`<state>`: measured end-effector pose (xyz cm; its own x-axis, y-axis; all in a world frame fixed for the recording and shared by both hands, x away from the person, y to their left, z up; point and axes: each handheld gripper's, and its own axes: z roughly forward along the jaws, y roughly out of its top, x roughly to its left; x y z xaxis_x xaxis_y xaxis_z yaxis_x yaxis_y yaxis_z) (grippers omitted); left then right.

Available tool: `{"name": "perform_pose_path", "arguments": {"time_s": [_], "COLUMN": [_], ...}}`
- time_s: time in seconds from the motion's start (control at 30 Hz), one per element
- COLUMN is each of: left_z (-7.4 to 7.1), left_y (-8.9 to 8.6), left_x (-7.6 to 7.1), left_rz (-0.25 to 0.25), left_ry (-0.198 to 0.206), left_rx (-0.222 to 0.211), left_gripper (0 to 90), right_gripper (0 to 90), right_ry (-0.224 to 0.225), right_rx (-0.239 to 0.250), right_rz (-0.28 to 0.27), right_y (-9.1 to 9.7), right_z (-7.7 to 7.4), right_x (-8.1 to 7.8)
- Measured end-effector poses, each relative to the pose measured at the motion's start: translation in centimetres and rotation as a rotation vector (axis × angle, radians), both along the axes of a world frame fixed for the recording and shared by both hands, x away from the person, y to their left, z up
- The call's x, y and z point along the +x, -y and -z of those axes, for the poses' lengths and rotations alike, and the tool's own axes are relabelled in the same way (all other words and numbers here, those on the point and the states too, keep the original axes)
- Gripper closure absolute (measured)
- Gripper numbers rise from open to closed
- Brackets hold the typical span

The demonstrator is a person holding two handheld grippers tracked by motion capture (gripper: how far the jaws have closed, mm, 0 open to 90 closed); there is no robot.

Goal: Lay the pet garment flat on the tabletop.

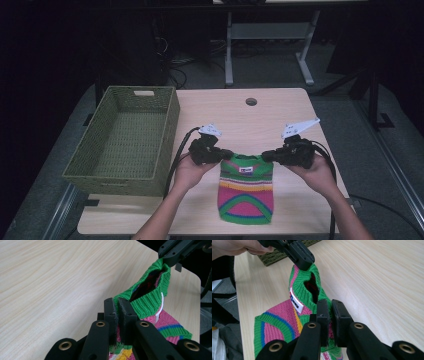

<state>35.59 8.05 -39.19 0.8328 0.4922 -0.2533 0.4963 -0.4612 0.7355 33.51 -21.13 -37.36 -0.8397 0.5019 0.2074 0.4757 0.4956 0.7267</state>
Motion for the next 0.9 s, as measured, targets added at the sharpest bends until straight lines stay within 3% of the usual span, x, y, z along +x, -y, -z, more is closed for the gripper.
{"name": "perform_pose_path", "arguments": {"time_s": [0.4, 0.9], "left_z": [0.9, 2.4], "left_y": [-0.3, -0.3], "left_x": [1.2, 2.9], "left_rz": [-0.045, -0.089], "left_ry": [-0.015, -0.021], "left_rx": [-0.017, -0.037], "left_gripper": [85.5, 85.3], "right_gripper": [84.1, 83.8], "right_ry": [-0.018, -0.074], "right_rx": [0.008, 0.035], "right_rz": [0.023, 0.064], "right_y": [-0.1, 0.0], "right_z": [0.6, 2.1], "right_x": [1.5, 3.8]}}
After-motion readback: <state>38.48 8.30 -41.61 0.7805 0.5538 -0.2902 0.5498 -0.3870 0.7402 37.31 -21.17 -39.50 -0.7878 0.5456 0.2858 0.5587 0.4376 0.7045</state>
